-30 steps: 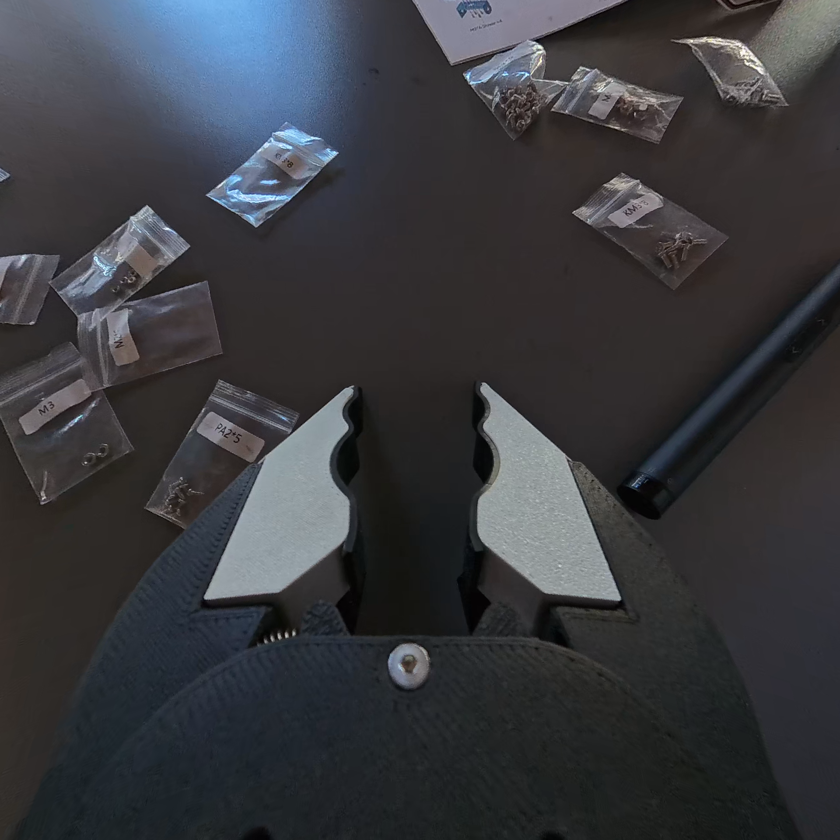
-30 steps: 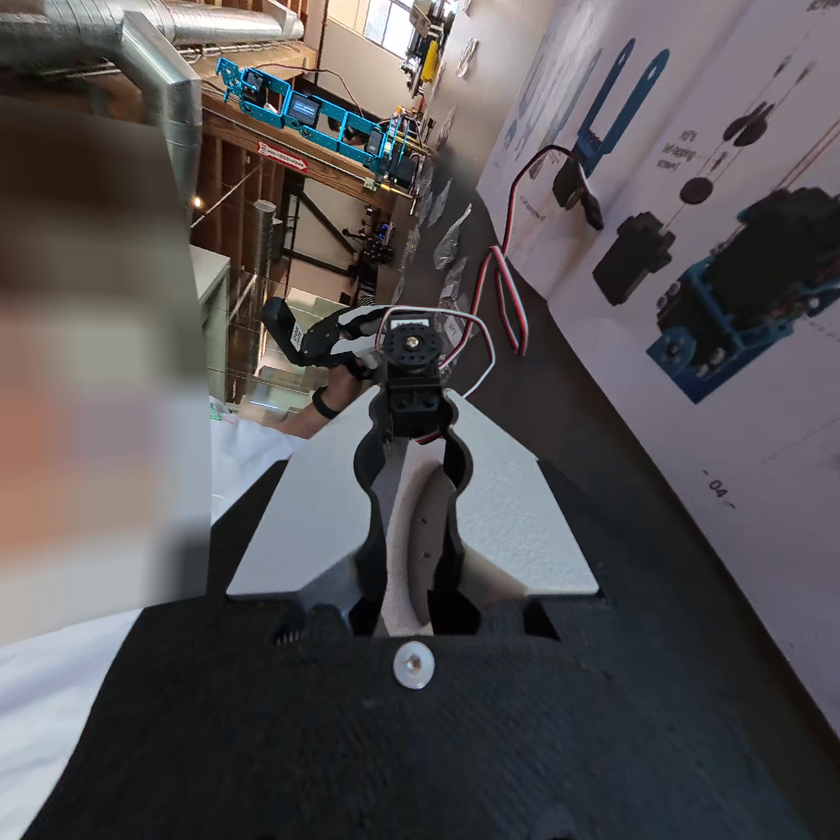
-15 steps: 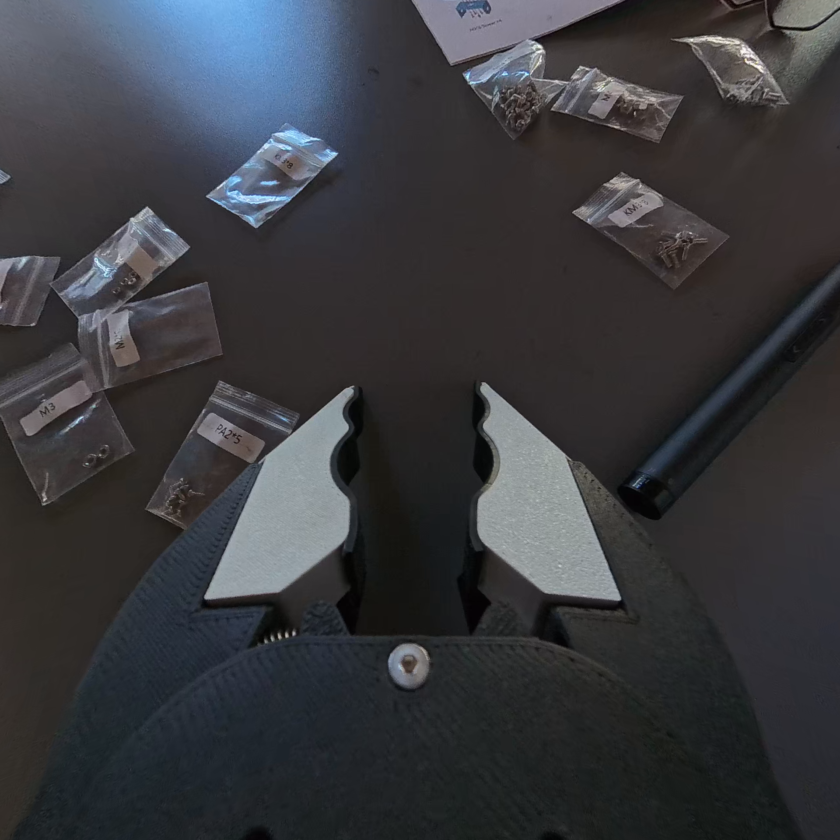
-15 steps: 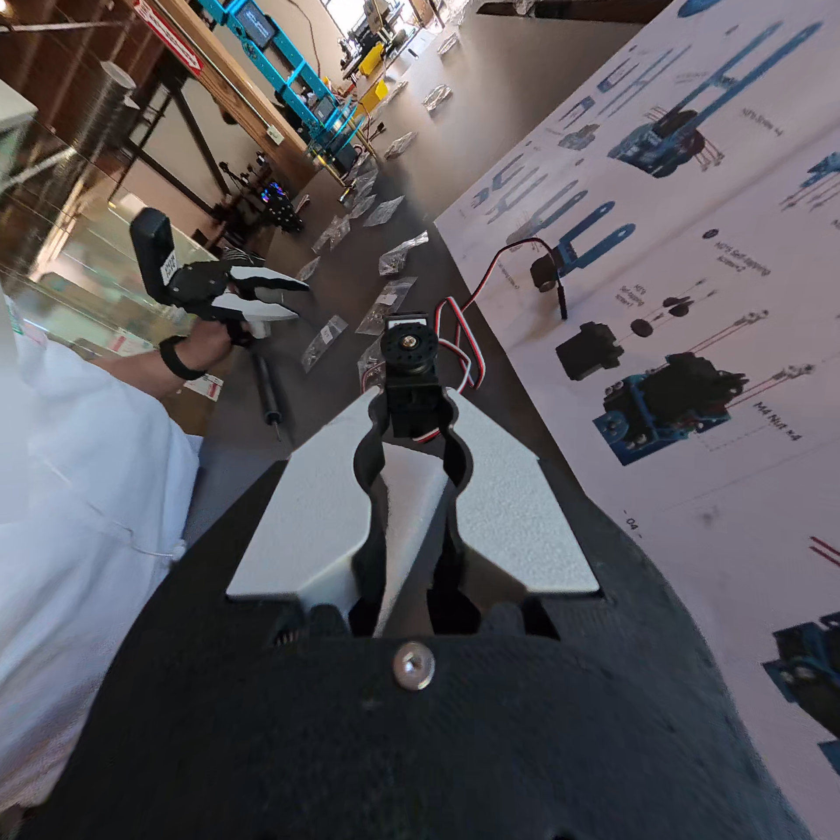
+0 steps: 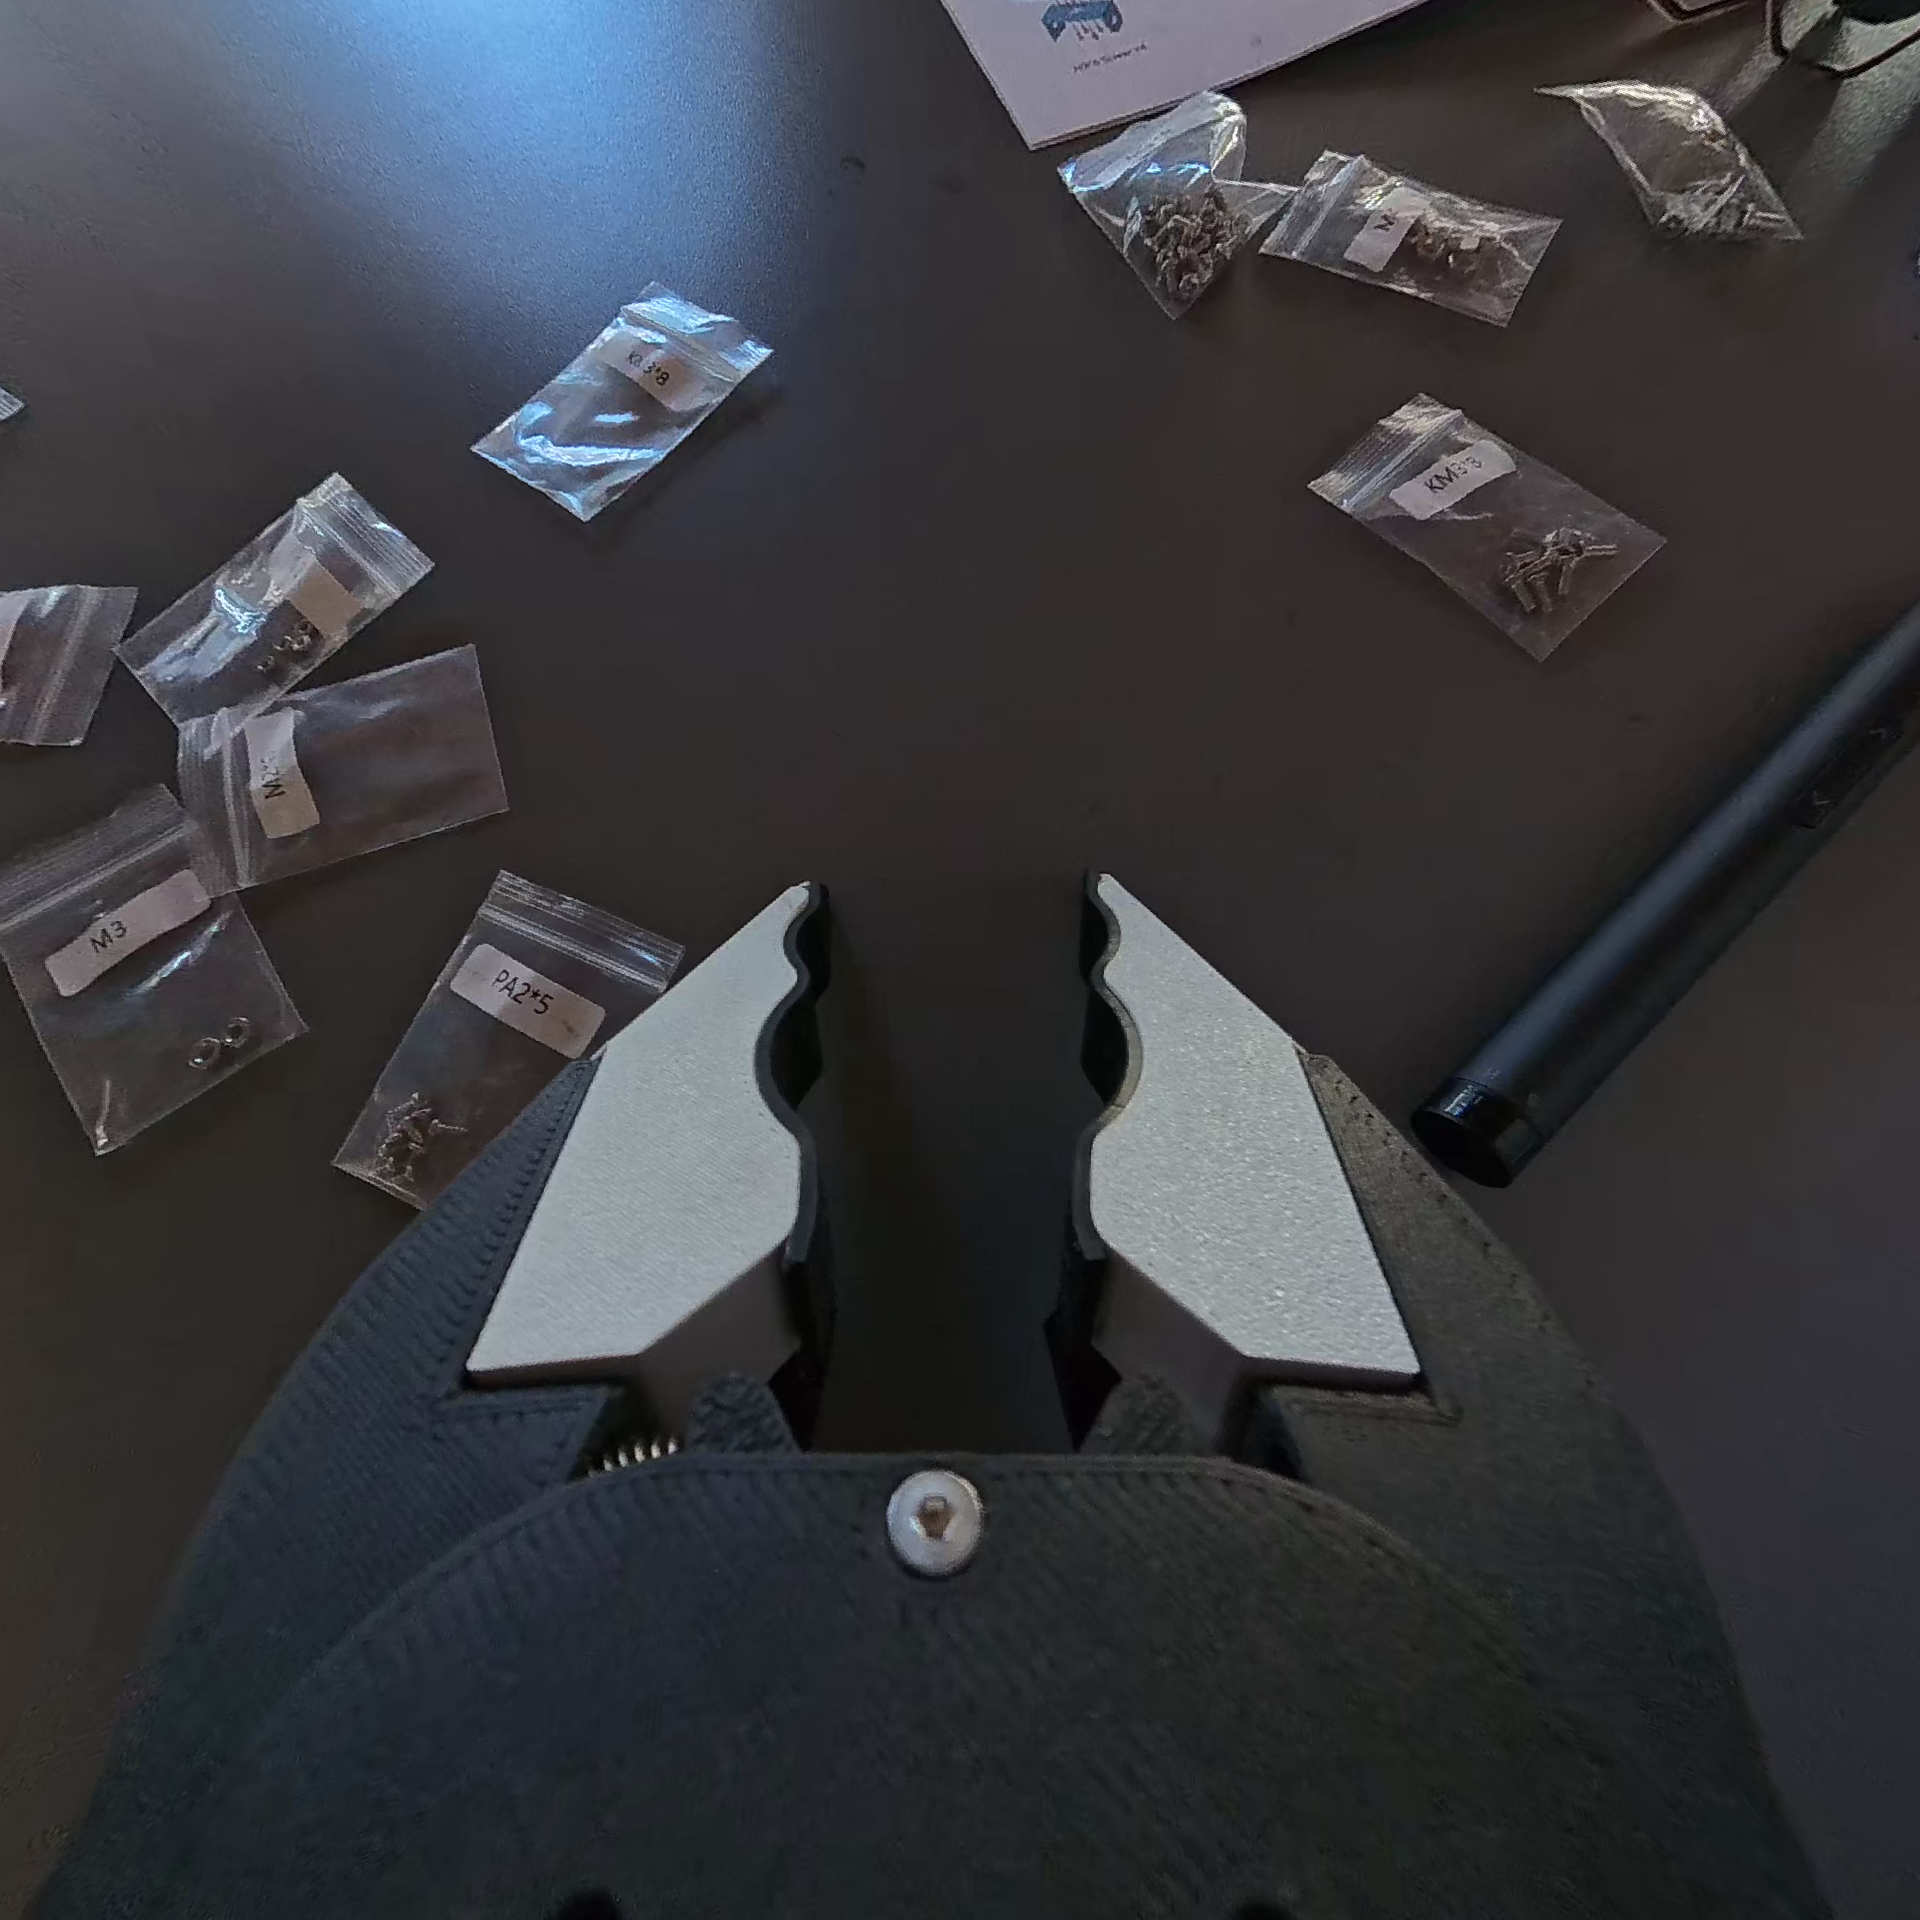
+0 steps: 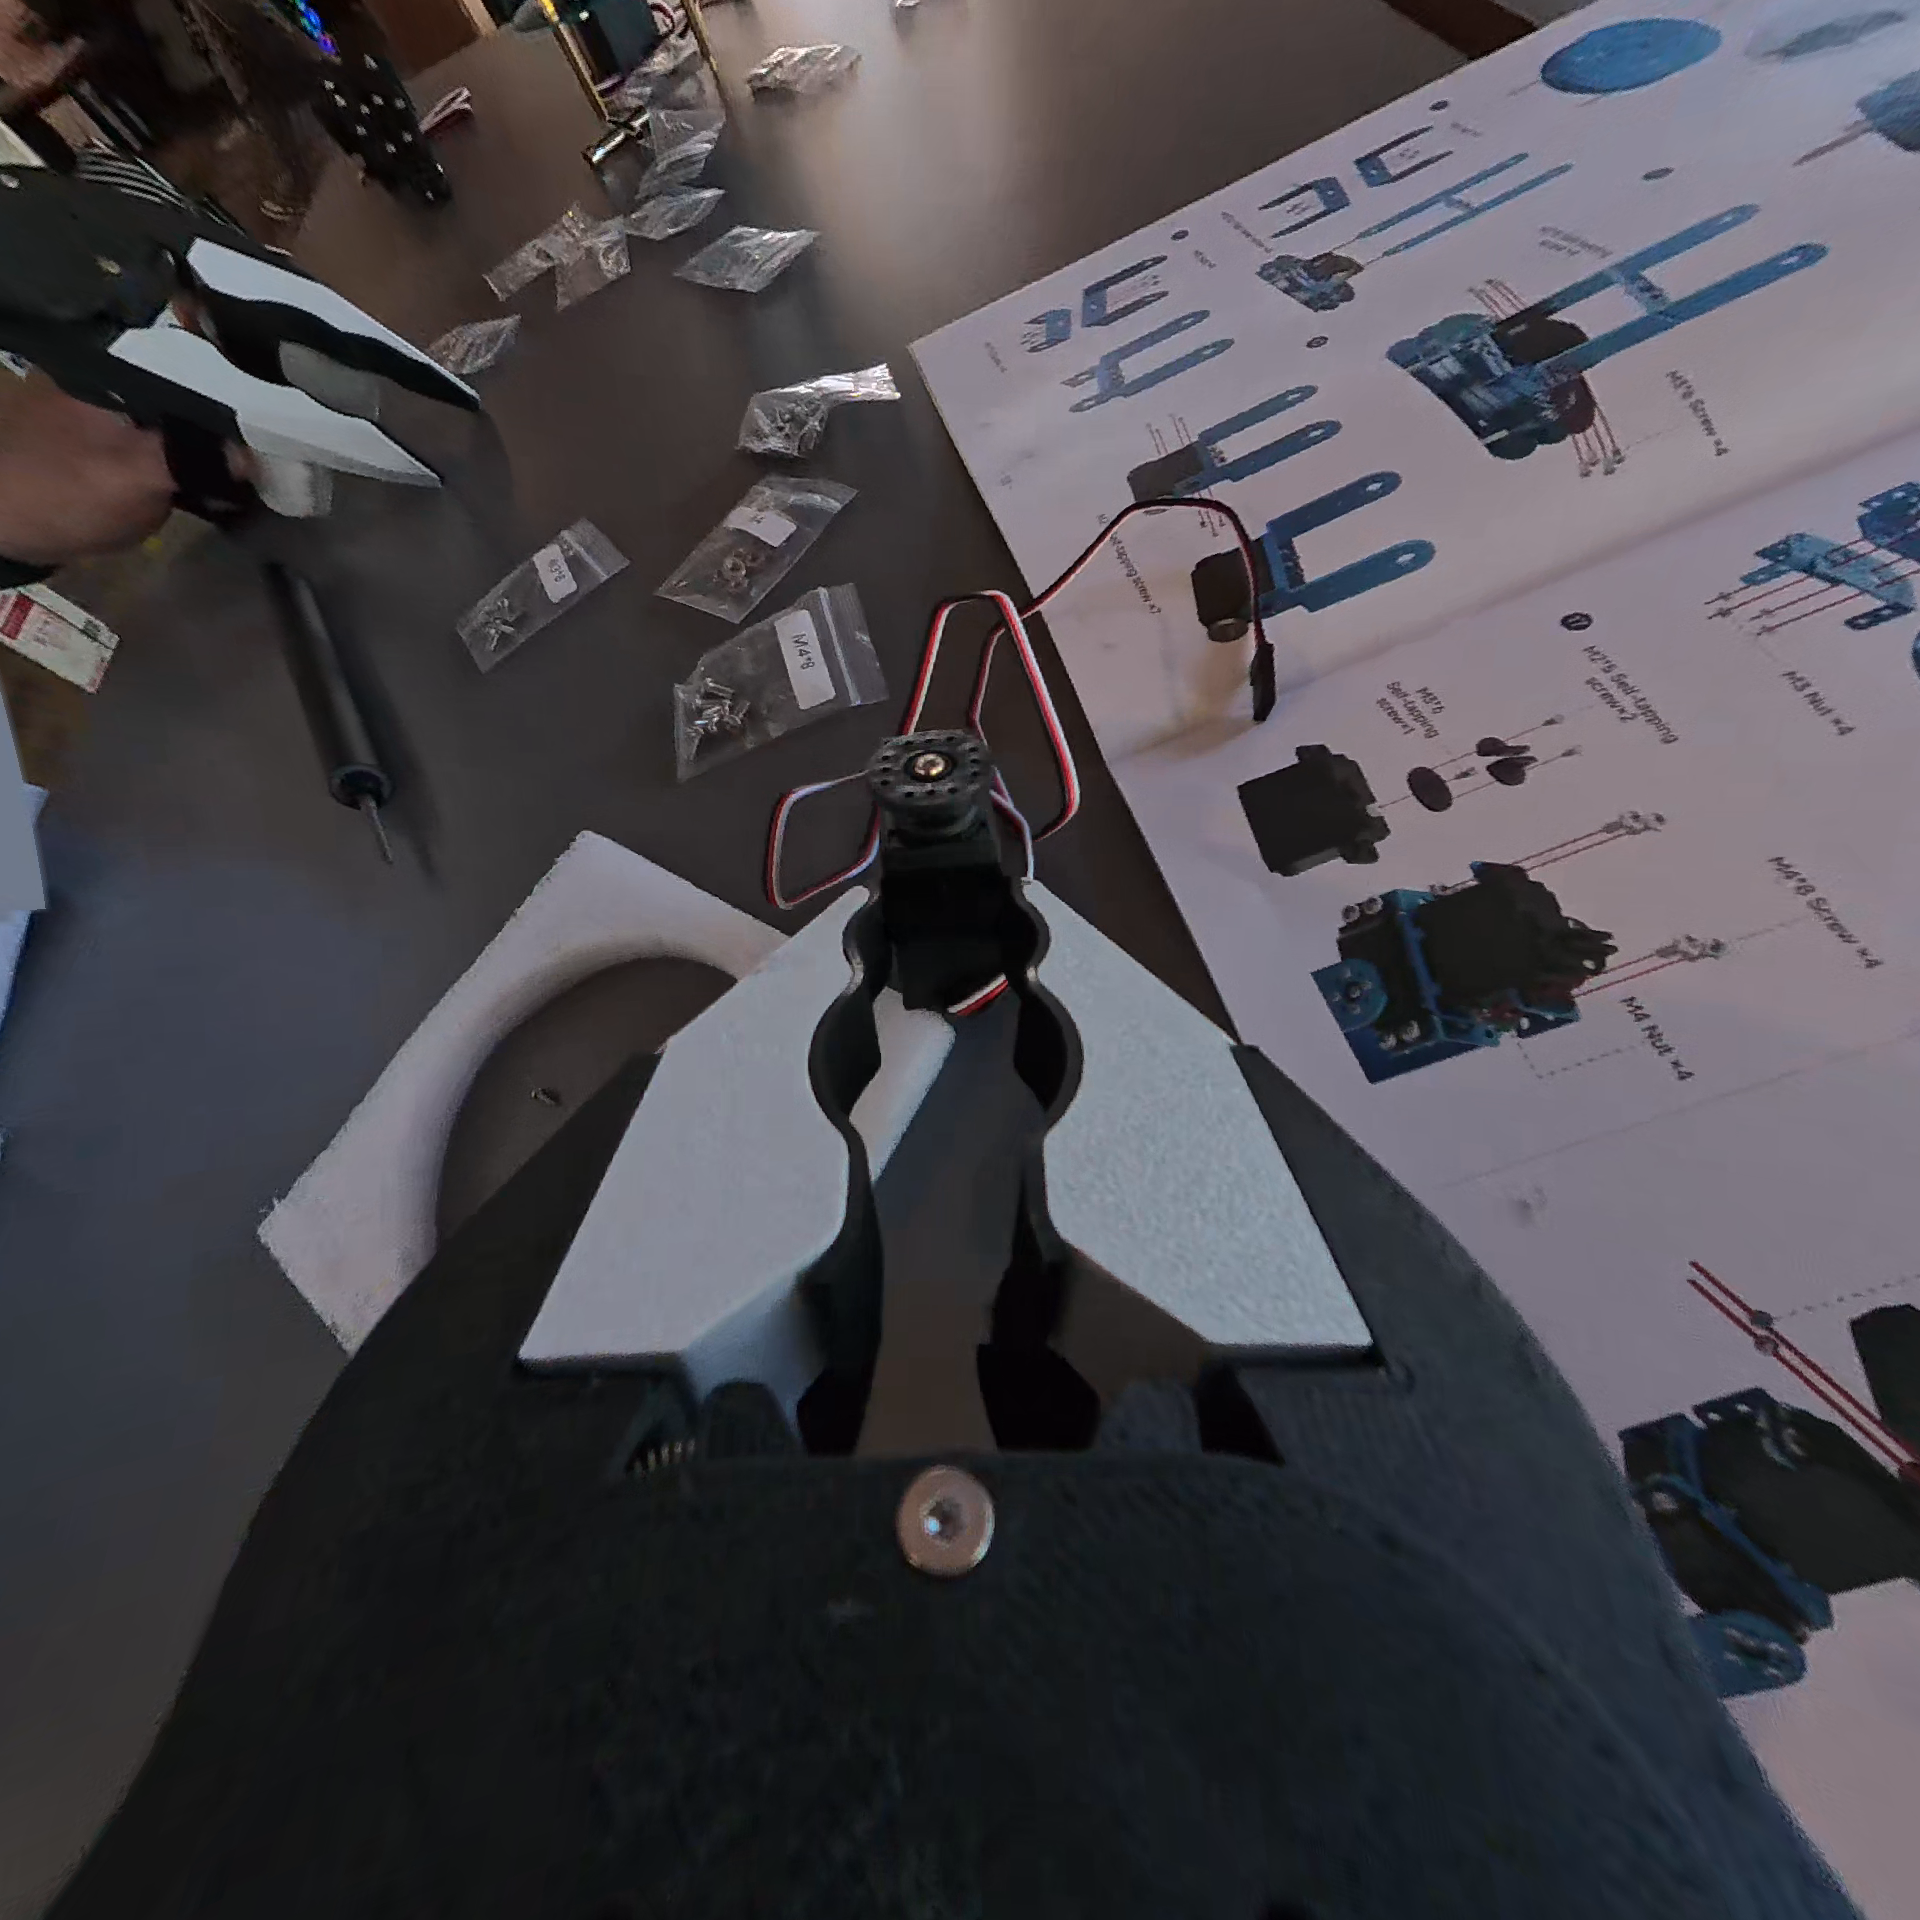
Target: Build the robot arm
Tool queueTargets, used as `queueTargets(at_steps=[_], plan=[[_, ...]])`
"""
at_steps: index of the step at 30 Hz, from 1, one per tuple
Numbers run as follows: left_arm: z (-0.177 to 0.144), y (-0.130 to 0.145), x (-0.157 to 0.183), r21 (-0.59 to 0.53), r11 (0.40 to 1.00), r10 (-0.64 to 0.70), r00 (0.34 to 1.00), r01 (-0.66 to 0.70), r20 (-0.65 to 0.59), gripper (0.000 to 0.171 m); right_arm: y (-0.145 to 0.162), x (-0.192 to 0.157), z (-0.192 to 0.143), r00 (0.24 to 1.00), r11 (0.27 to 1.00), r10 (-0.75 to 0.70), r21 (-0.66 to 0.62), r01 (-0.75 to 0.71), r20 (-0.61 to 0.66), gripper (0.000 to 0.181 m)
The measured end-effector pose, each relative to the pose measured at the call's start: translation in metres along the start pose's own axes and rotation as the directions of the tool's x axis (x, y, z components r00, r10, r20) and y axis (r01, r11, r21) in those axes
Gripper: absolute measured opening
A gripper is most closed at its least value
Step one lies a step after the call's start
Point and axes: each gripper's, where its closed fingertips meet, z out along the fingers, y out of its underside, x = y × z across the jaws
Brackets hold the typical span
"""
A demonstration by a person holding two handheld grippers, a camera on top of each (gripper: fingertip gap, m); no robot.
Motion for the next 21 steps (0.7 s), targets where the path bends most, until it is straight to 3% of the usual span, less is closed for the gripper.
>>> queueTargets(at_steps=[21], plan=[[-0.0001, -0.0001, 0.0001, 0.000, 1.000, 0.000, 1.000, 0.000, 0.000, 0.048, 0.0095, -0.0036, 0.0067, 0.969, 0.970, -0.231, -0.093, 0.223, -0.092, 0.021]])
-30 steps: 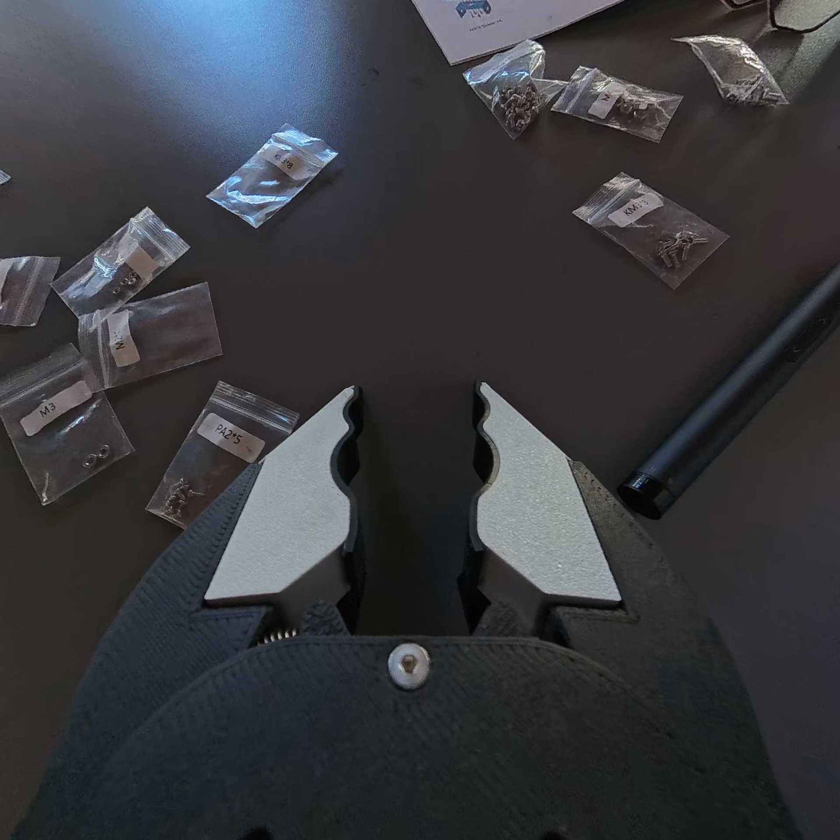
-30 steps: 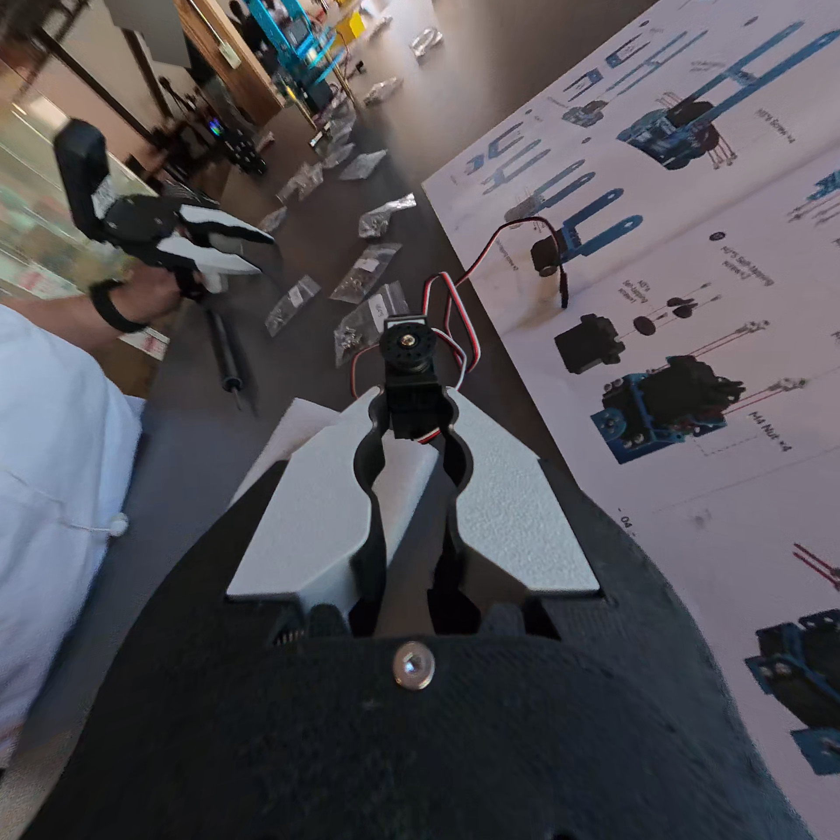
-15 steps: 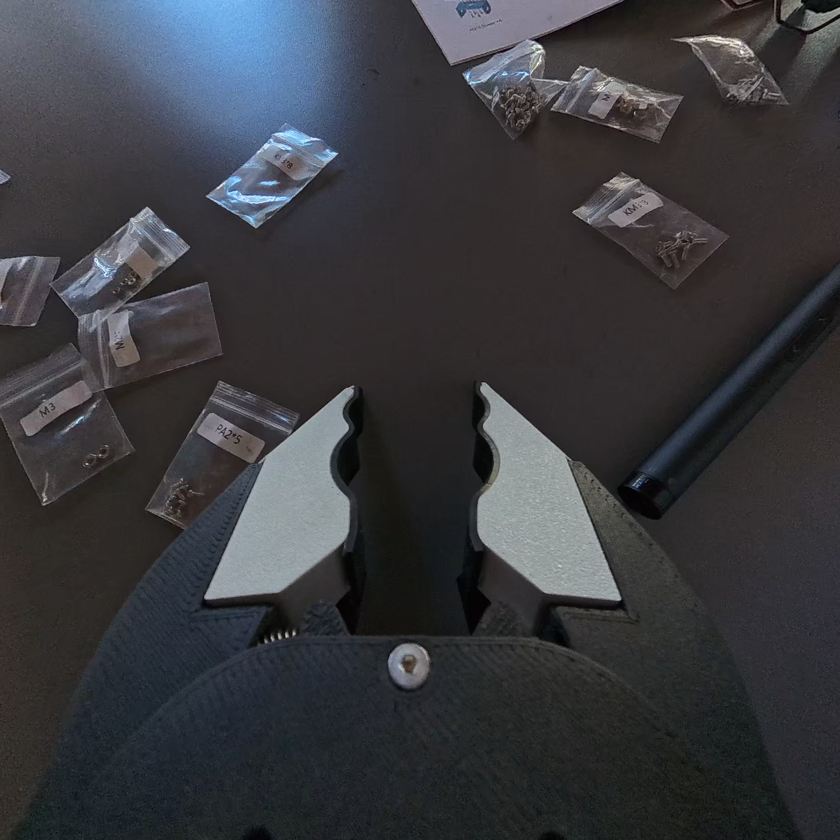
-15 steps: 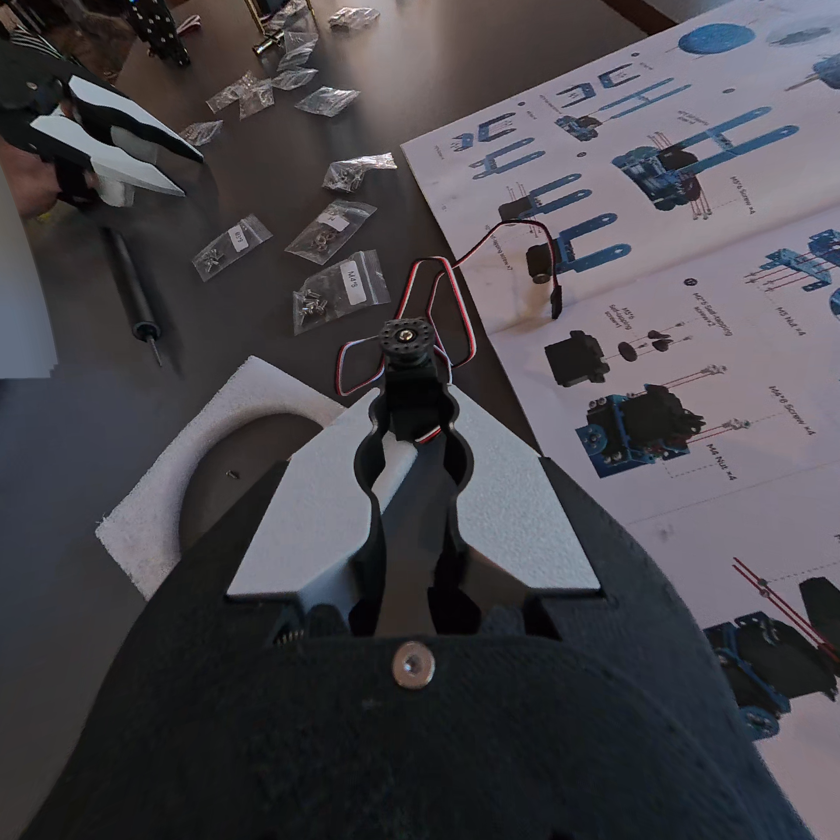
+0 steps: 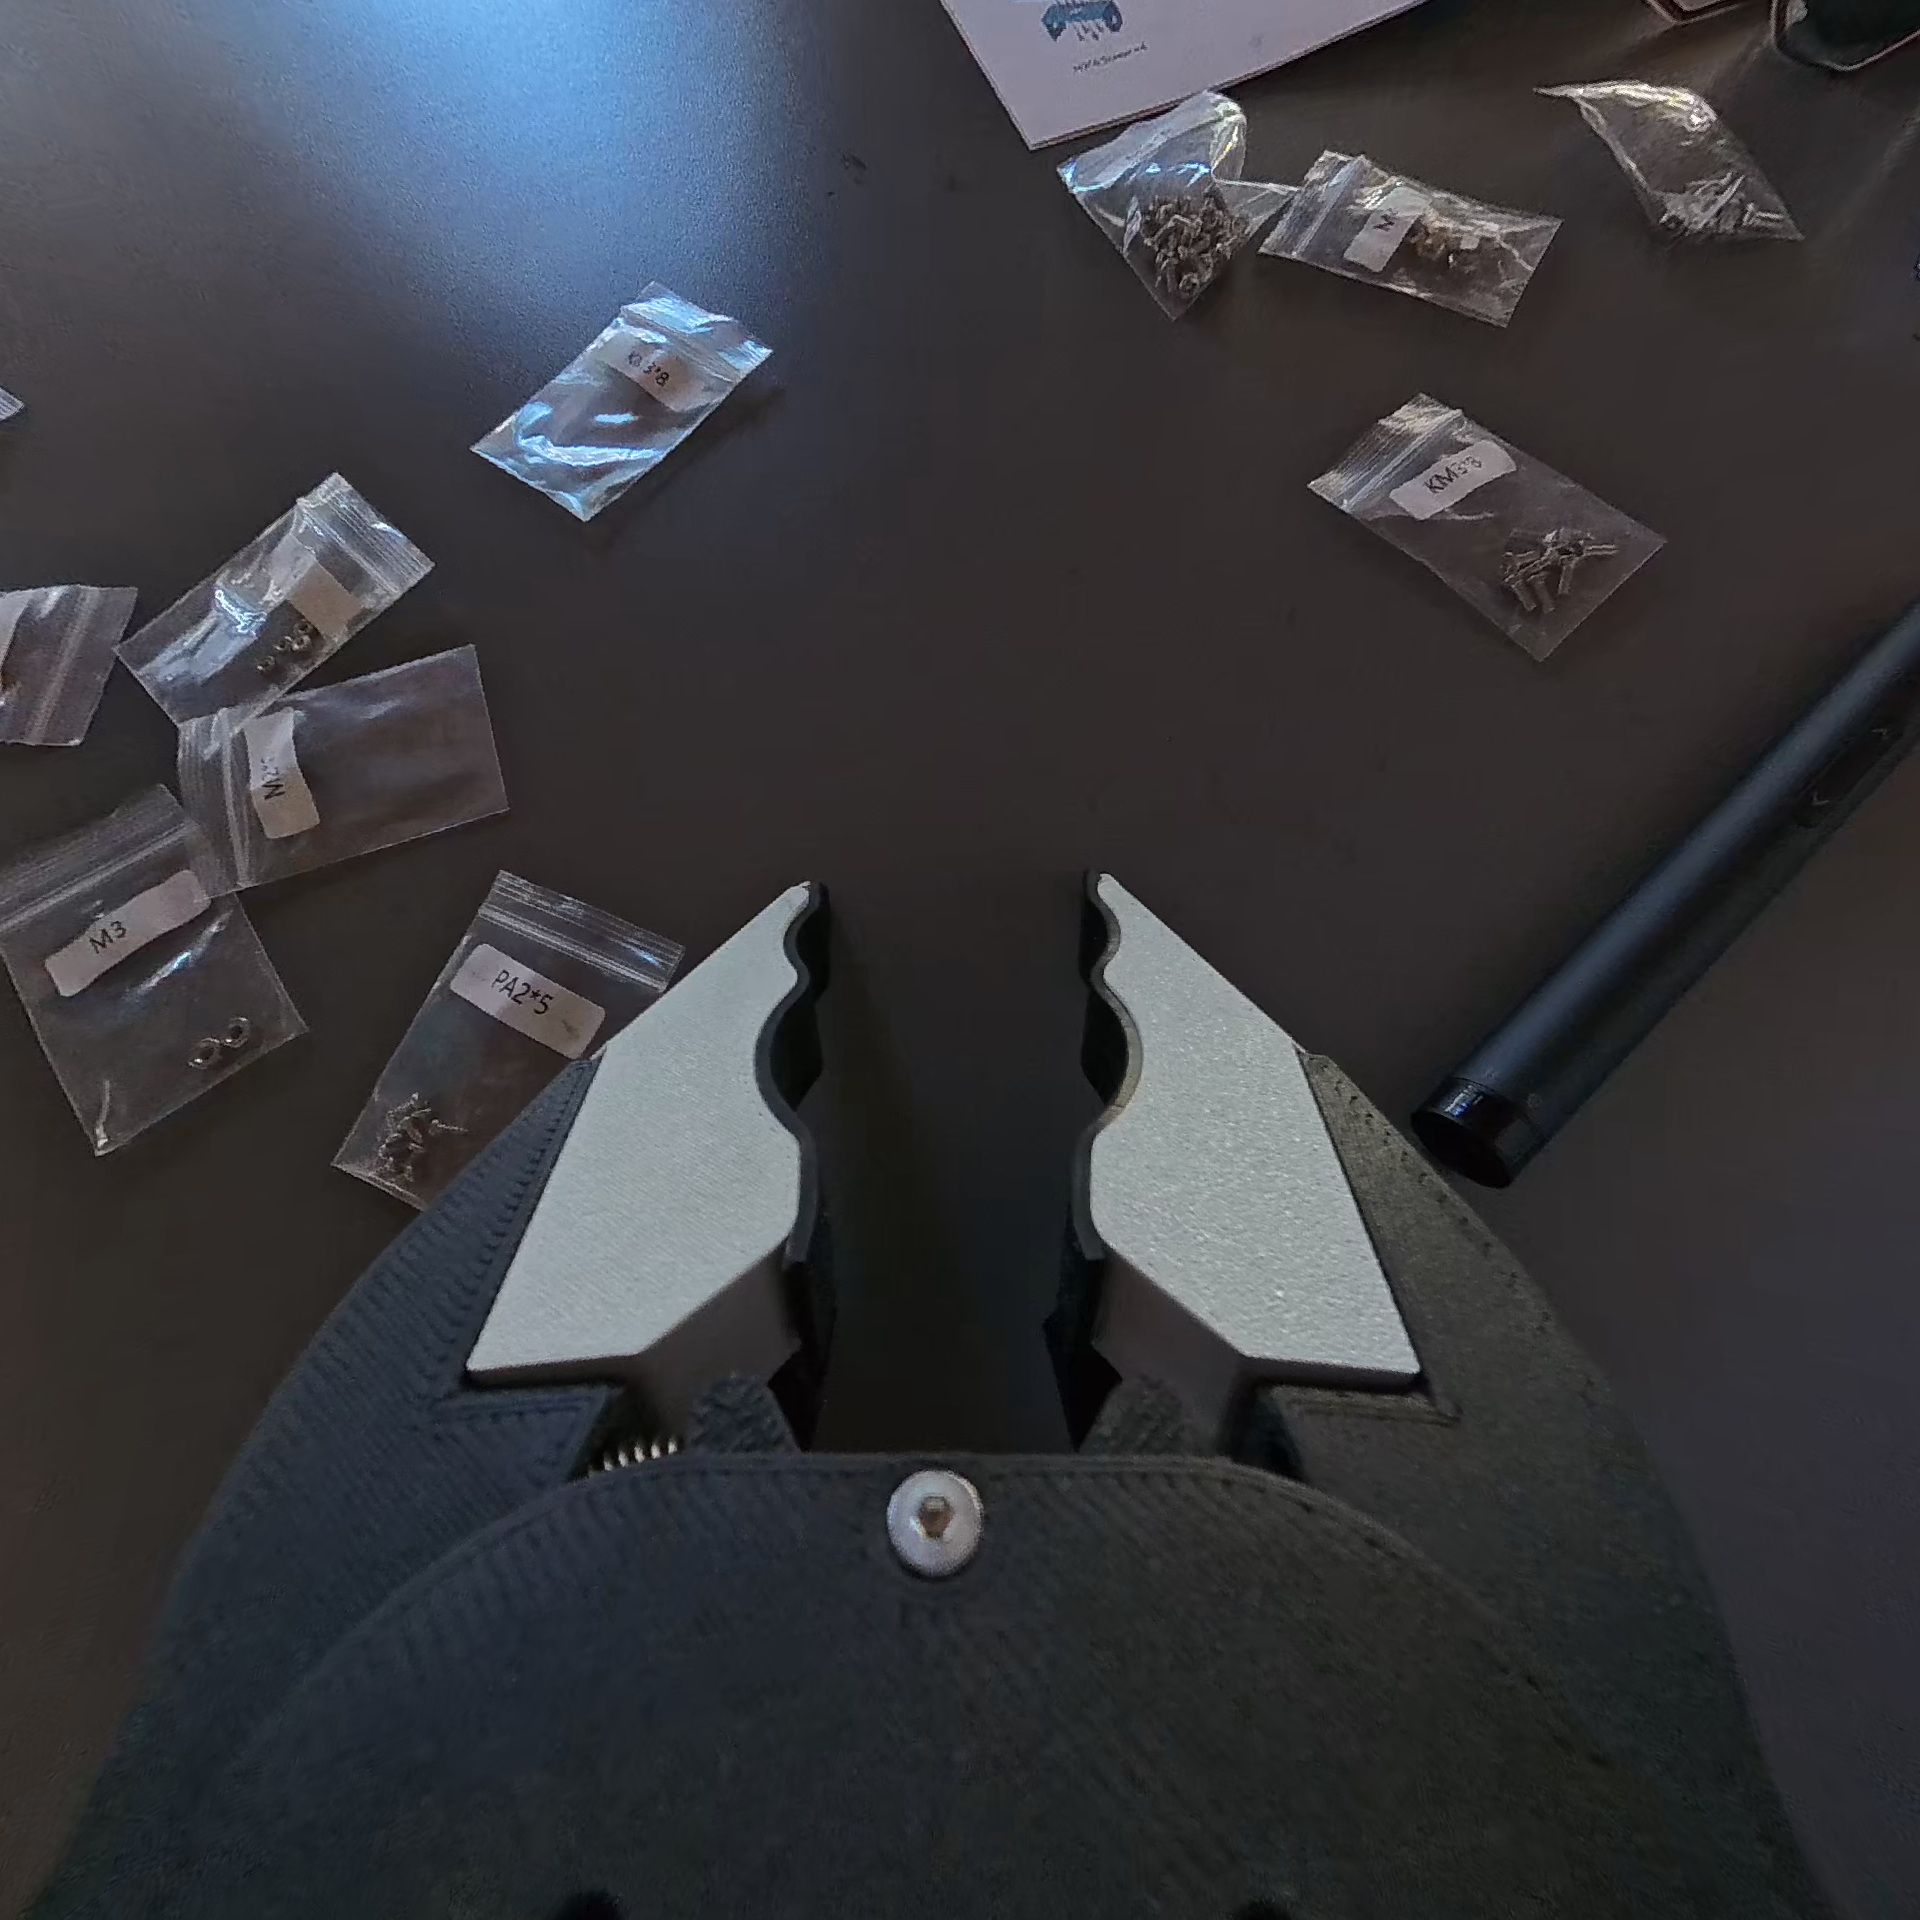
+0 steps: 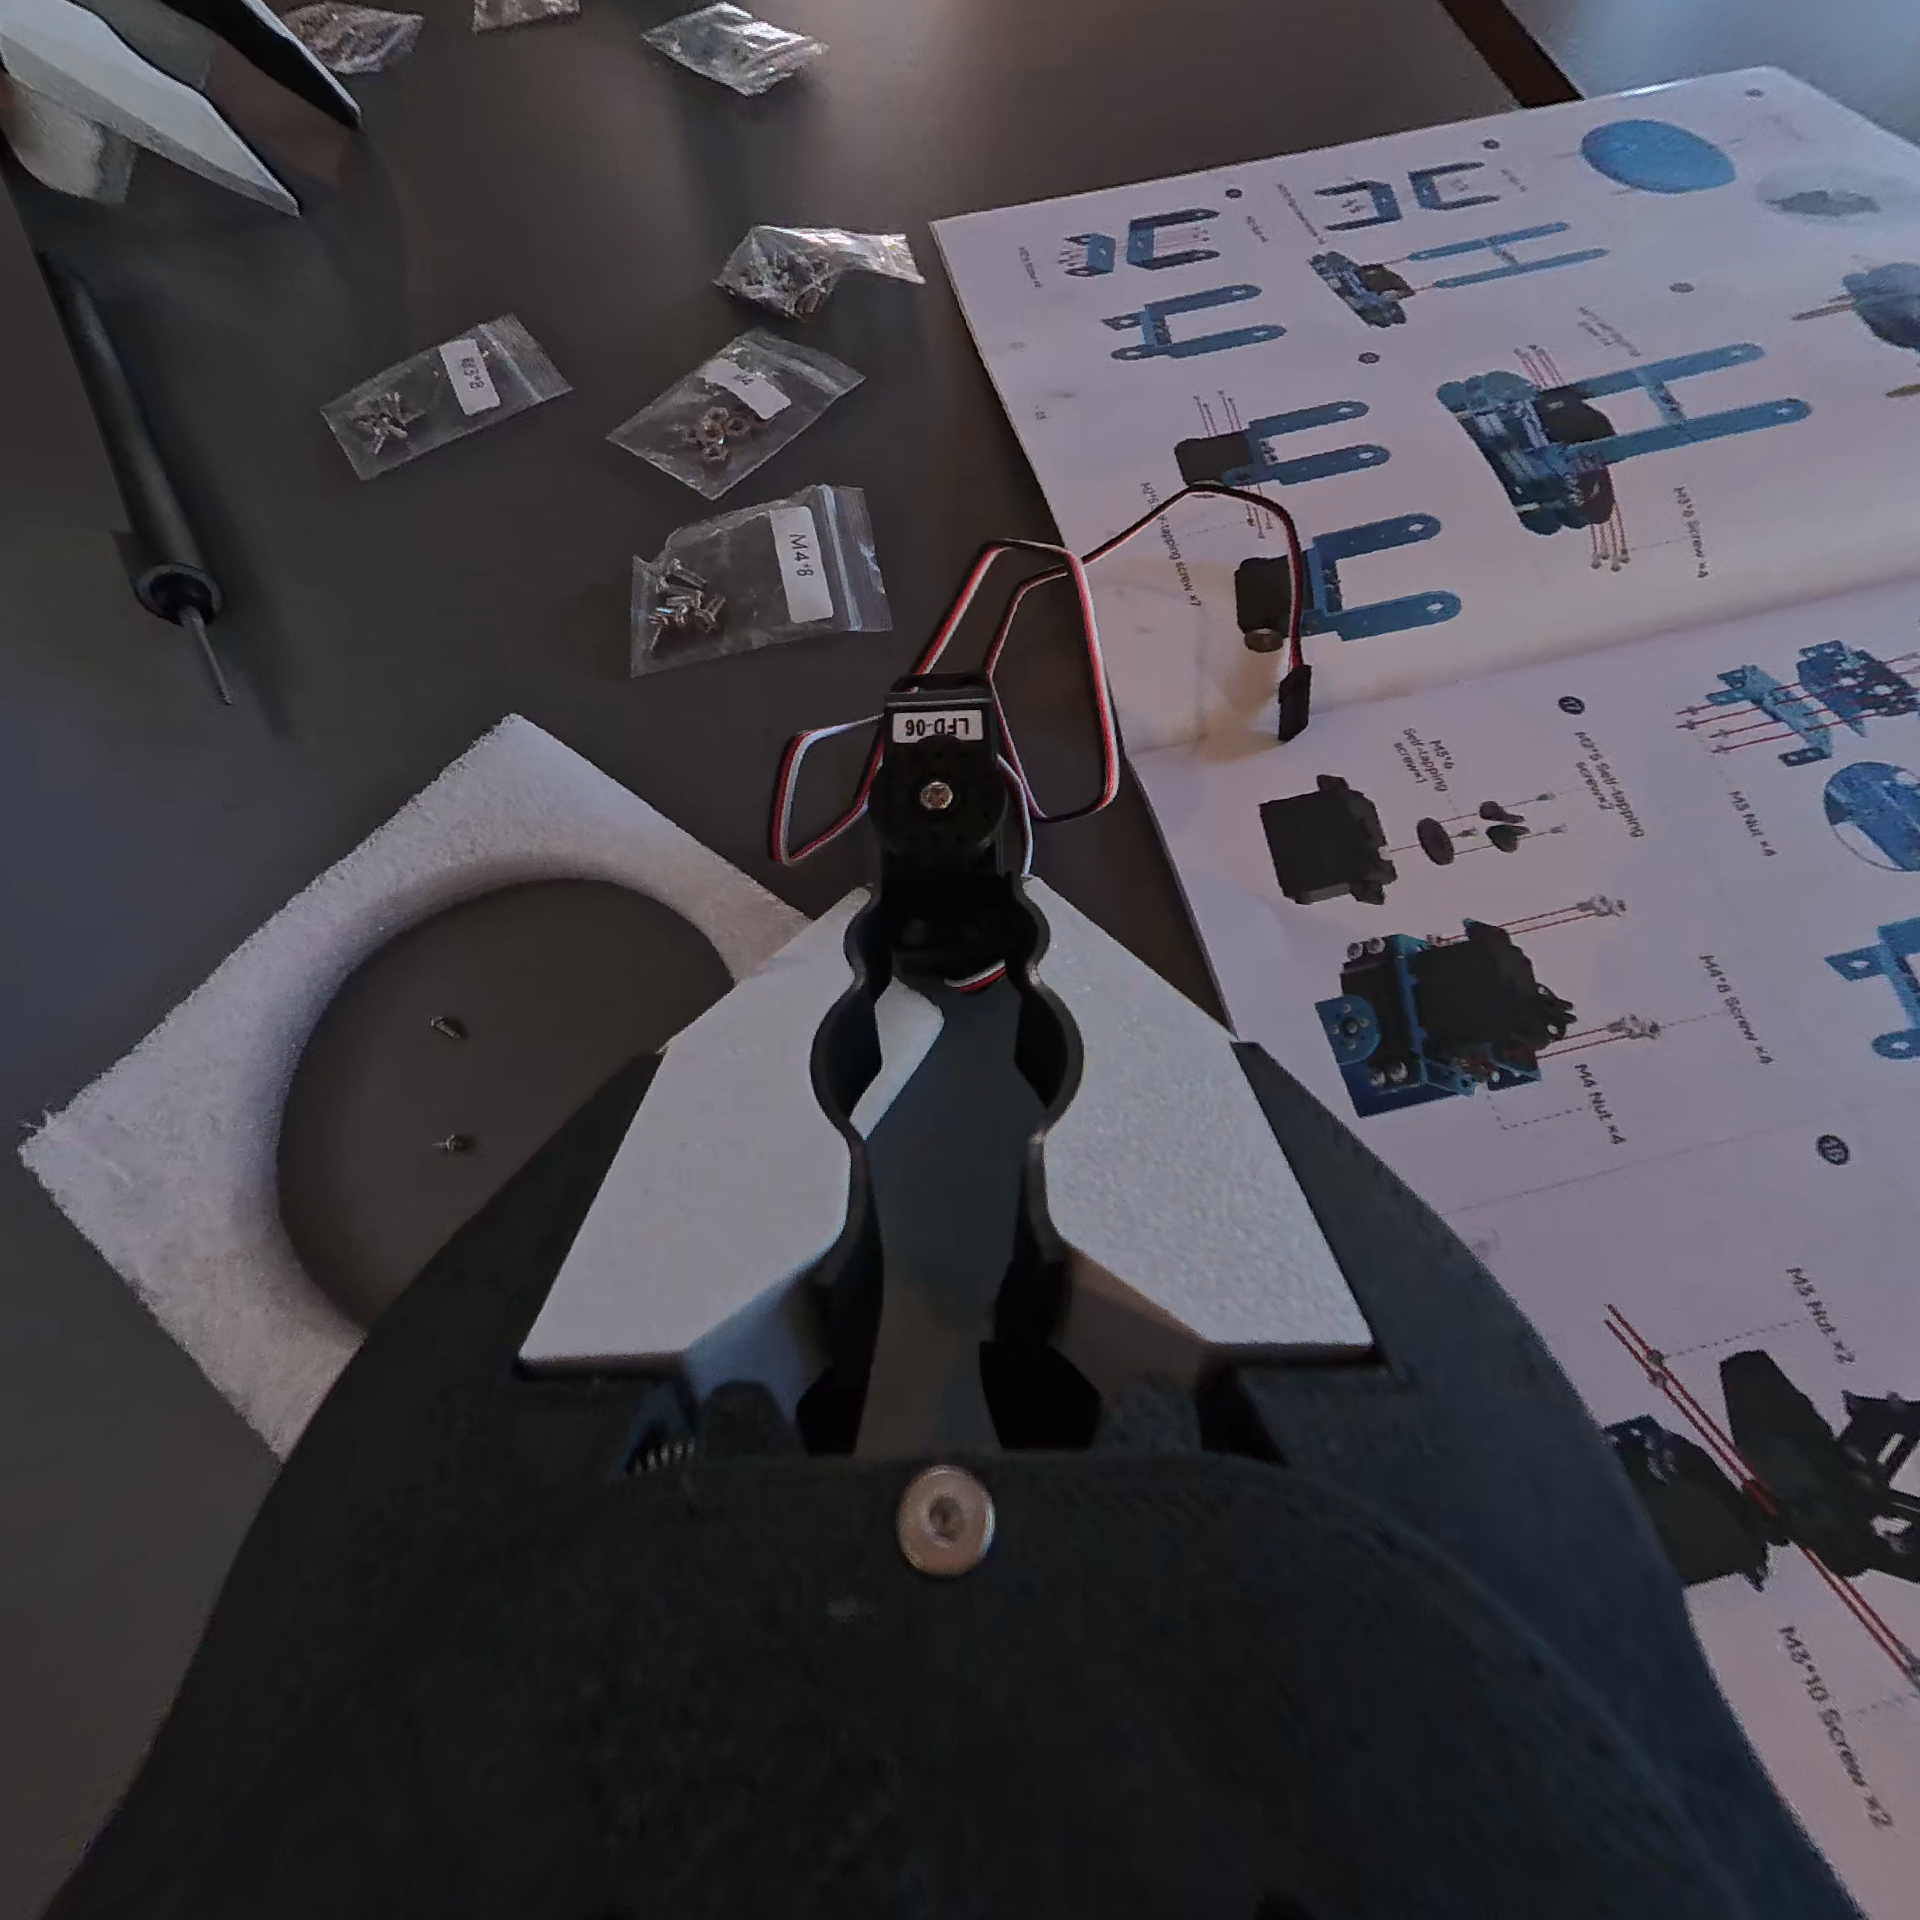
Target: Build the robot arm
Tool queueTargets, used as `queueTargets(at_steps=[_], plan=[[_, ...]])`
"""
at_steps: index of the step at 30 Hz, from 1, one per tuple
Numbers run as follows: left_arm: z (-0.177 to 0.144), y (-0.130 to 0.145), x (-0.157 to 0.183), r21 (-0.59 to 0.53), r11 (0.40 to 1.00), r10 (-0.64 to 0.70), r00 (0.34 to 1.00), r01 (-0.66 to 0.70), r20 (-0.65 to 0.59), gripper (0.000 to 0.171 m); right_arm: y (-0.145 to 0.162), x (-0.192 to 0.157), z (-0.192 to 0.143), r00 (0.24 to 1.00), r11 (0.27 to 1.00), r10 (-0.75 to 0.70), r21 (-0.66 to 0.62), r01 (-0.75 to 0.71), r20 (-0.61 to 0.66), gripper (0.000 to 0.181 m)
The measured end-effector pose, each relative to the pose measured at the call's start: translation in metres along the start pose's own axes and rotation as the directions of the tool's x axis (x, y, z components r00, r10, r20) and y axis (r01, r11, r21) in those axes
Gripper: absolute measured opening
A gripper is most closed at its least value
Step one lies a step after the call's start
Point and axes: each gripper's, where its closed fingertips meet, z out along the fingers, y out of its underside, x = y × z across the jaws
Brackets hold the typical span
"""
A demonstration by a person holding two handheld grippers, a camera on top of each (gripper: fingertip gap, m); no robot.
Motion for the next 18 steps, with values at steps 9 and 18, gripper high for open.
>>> queueTargets(at_steps=[9, 18], plan=[[0.0001, -0.0001, 0.0001, 0.000, 1.000, 0.000, 1.000, 0.000, 0.000, 0.048, -0.0019, 0.0024, -0.0017, 0.996, 0.997, -0.072, 0.009, 0.072, -0.048, 0.025], [0.0002, -0.0002, 0.0002, 0.000, 1.000, 0.000, 1.000, 0.000, 0.000, 0.048, -0.0076, 0.0011, -0.0079, 0.997, 0.995, -0.069, 0.064, 0.071, -0.028, 0.021]])
